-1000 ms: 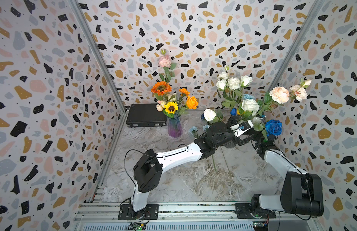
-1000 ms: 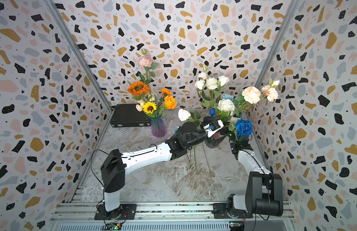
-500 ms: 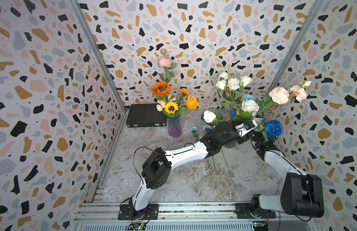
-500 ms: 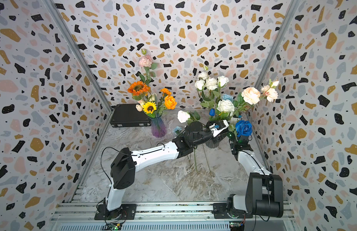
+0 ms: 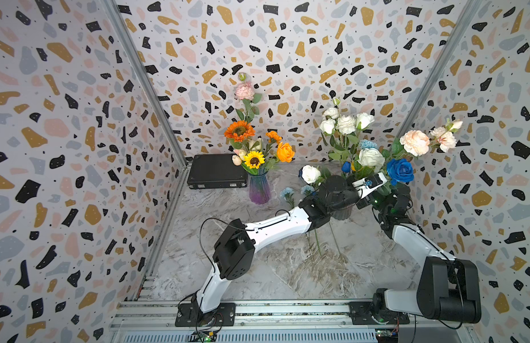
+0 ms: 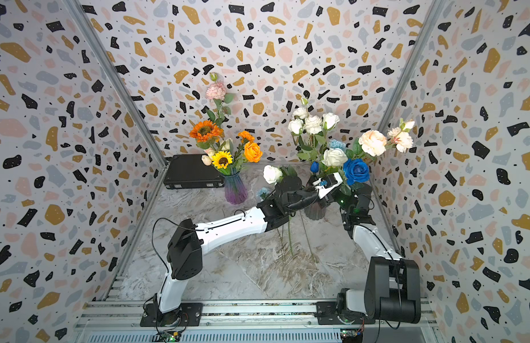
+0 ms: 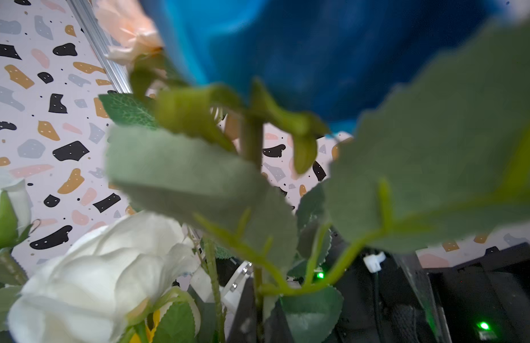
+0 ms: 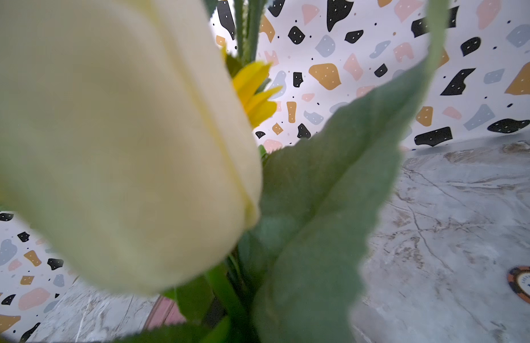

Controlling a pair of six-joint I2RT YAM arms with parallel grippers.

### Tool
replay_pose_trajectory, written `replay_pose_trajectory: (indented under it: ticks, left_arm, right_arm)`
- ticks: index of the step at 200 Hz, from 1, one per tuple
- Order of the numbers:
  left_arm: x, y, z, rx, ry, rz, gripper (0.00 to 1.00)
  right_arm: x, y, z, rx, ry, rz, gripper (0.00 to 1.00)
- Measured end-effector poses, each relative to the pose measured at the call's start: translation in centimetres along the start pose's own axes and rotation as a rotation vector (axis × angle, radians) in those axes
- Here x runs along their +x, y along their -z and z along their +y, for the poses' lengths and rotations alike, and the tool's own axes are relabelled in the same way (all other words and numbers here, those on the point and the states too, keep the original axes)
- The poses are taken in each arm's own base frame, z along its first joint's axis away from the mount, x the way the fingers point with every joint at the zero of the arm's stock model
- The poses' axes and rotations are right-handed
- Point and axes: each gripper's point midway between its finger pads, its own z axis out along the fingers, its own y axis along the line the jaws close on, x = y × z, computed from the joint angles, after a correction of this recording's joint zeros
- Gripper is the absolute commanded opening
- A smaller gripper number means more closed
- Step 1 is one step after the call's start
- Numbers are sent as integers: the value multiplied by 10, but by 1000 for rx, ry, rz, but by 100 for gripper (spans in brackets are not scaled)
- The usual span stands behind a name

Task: Pick out blue flowers from the vase
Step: Pick up the flower from the vase.

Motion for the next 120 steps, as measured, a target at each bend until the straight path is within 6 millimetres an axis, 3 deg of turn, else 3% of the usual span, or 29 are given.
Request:
replay_pose_trajectory:
  ticks: [62, 83, 120]
  left_arm:
    - [-19, 8, 4, 0, -34, -11, 0]
    - [-43, 19, 9, 0, -47, -35, 0]
    - [-111, 50, 20, -4, -65, -140, 0]
  right_arm:
    - [0, 0, 0, 0, 1, -2, 28]
    - [0, 0, 0, 1, 2, -2, 28]
    - [1, 0, -1, 3, 3, -1, 27]
